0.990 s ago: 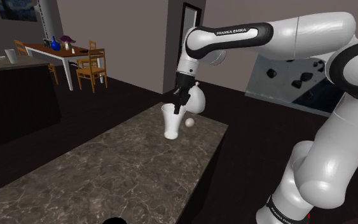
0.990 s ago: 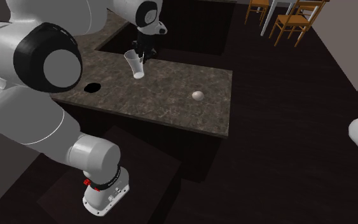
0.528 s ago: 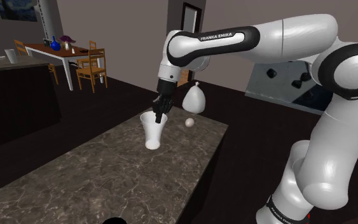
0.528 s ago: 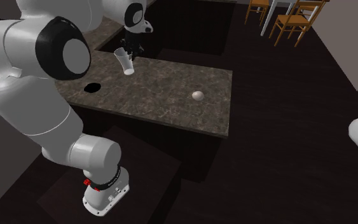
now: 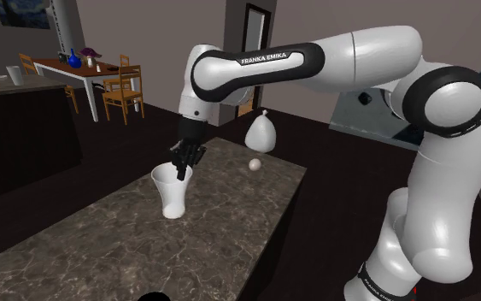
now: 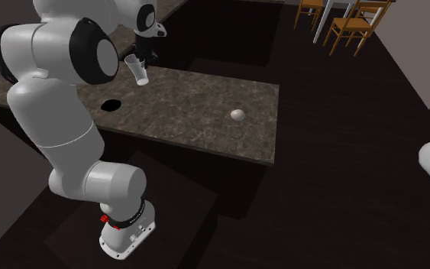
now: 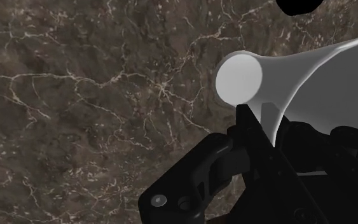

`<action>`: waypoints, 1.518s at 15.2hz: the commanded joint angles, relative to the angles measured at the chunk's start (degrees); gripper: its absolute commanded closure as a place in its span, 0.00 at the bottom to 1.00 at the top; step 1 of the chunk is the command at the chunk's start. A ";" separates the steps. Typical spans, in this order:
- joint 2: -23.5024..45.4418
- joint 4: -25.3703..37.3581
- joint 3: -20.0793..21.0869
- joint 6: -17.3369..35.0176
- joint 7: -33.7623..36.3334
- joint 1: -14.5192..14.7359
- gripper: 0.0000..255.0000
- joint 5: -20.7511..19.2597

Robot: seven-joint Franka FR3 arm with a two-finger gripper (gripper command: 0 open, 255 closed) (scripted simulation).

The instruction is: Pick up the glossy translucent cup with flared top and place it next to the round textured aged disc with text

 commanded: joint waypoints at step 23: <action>38.46 48.51 4.23 -4.71 19.94 14.20 1.00 -6.36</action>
